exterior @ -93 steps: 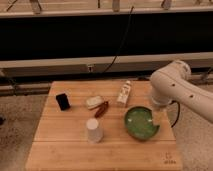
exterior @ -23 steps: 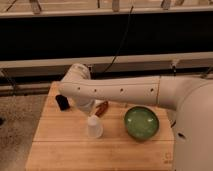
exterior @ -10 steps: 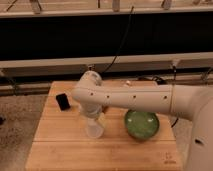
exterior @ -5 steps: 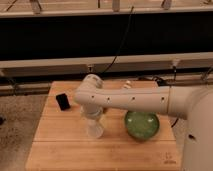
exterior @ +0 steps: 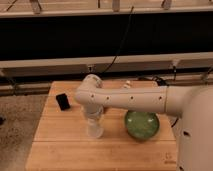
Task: Place the ceramic cup over the eraser
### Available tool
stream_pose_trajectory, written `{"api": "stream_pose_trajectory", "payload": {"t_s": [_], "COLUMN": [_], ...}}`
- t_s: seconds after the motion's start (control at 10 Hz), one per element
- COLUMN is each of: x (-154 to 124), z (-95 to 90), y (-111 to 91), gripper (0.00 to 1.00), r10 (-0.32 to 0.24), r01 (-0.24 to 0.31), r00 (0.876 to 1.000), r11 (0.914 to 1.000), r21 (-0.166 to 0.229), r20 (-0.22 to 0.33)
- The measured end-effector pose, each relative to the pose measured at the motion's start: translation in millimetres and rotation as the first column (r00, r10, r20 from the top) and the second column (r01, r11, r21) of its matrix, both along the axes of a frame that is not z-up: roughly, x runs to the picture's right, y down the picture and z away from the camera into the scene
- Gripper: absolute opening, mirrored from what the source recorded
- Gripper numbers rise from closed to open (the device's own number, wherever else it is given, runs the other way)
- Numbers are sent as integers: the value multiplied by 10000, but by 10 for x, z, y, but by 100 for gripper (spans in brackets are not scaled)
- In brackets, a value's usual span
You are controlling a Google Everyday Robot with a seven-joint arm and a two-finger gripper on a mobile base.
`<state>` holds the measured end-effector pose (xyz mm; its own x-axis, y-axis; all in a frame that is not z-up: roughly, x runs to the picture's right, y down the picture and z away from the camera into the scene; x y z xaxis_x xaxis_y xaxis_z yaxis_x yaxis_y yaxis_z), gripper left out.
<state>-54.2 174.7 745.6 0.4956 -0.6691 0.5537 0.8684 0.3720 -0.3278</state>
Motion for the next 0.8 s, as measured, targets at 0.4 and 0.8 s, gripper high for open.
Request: {"api": "stream_pose_trajectory", "payload": {"t_s": [0.4, 0.8], "x": [-60, -275], "z": [-50, -278], "y": [12, -329], "gripper": [4, 0], "r10": [-37, -123], "r01": [42, 133], "r00": [9999, 9993], "r11": [9996, 9996], "r21": [-296, -262], "r20": [148, 347]}}
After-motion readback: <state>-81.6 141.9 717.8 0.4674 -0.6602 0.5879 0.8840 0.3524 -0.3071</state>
